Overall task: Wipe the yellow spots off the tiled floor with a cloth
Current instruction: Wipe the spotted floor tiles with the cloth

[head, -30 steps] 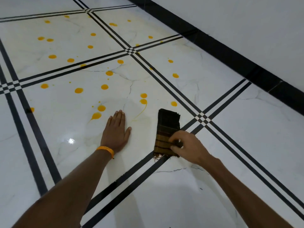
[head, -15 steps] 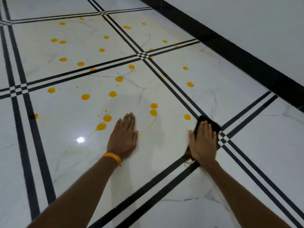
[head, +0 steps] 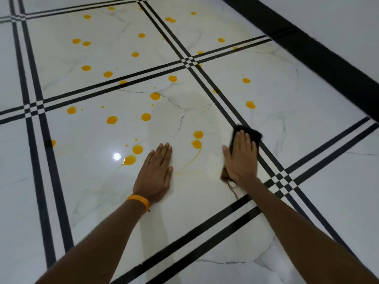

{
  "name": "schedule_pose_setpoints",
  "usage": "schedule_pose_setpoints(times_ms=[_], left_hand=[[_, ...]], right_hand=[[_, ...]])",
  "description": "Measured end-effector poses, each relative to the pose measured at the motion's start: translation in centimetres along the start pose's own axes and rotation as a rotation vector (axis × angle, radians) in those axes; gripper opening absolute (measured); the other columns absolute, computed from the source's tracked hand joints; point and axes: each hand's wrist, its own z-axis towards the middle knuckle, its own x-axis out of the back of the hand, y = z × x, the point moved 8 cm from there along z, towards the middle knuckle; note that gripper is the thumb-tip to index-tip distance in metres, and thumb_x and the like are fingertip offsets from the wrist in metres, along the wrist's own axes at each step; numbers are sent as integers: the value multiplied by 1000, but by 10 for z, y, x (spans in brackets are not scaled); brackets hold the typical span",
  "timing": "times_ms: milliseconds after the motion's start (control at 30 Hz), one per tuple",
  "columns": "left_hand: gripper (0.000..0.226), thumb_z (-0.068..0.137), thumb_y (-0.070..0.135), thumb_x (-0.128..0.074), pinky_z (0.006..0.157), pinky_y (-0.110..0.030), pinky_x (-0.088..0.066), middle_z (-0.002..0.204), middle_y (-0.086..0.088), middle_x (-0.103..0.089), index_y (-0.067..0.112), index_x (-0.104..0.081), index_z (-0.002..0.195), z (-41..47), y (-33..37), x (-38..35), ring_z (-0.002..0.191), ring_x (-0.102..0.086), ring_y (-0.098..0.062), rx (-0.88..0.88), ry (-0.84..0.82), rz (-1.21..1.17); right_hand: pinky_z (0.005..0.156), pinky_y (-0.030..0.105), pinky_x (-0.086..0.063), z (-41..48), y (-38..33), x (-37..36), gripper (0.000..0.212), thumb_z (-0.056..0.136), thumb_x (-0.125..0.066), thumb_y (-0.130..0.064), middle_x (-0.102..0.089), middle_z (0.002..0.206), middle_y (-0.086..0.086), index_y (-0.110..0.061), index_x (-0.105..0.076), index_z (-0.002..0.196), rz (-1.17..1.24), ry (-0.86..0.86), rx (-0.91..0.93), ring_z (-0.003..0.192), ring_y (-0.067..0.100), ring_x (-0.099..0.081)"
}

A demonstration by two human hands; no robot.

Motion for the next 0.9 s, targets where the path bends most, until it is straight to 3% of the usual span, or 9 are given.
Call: schedule_pose_setpoints(times_ms=[100, 200, 300, 400, 500, 600, 733, 833, 900], left_hand=[[60, 101, 29, -22, 124, -37, -8, 165, -4, -14, 8, -15, 157, 0, -3, 0, 153, -6, -15, -2, 4, -3], [60, 101, 29, -21, 124, -36, -7, 165, -4, -12, 9, -15, 157, 0, -3, 0, 153, -4, -14, 8, 25, -13], [60, 101, 29, -21, 124, -37, -8, 165, -4, -12, 8, -15, 157, -1, -3, -2, 153, -5, -15, 6, 40, 6], [59, 101, 27, -24, 124, -38, -9, 165, -4, -13, 8, -16, 157, 0, -2, -4, 153, -7, -16, -6, 35, 7], [58, 102, 26, -25, 124, -38, -11, 164, -6, -17, 6, -20, 156, 0, -3, -2, 152, -11, -18, -17, 40, 27], [58, 101, 26, -22, 124, -37, -10, 164, -7, -17, 6, -20, 156, 0, -1, 0, 152, -11, -18, -10, 32, 23], [61, 100, 29, -18, 124, -37, -10, 165, -5, -14, 7, -15, 157, 1, -1, -2, 153, -9, -17, 7, 19, 40], [61, 100, 30, -17, 124, -37, -9, 165, -5, -14, 8, -15, 157, 1, -1, -3, 153, -8, -17, 1, 8, 30], [61, 100, 29, -17, 124, -37, -9, 164, -5, -16, 7, -18, 156, 0, -2, -3, 152, -10, -17, -4, 20, 28]], right_hand=[[127, 44, -9, -6, -68, -11, 88, 98, 7, -64, -15, 169, 10, -6, -14, 161, -5, -51, 218, 157, 23, -10], [127, 40, -8, -58, -71, -15, 78, 101, -3, -60, -11, 169, 1, -12, -14, 162, 31, -106, 478, 157, 15, -5], [127, 45, -13, -12, -47, -6, 83, 100, -1, -61, -21, 167, 10, -7, -20, 160, 13, 15, 266, 156, 22, -15], [124, 49, -19, 48, -91, -10, 85, 99, -6, -59, -31, 162, 19, 0, -30, 155, 47, 50, 94, 152, 31, -25], [126, 44, -14, 8, -159, -27, 78, 102, -9, -53, -28, 164, 16, -2, -27, 157, 13, 14, 364, 154, 27, -22], [128, 40, -8, -80, -135, -32, 72, 105, -6, -53, -14, 169, 6, -9, -17, 160, 0, -115, 655, 157, 19, -9], [128, 41, -6, -56, -48, -16, 73, 103, -4, -55, -9, 170, 3, -13, -11, 161, -10, -48, 423, 157, 17, -4], [127, 45, -11, -9, -79, -15, 80, 100, -2, -57, -18, 168, 12, -6, -18, 160, 0, 18, 153, 156, 24, -13], [126, 46, -14, -26, -127, -23, 80, 101, -4, -55, -23, 166, 14, -4, -23, 158, 59, 39, 171, 155, 26, -17]])
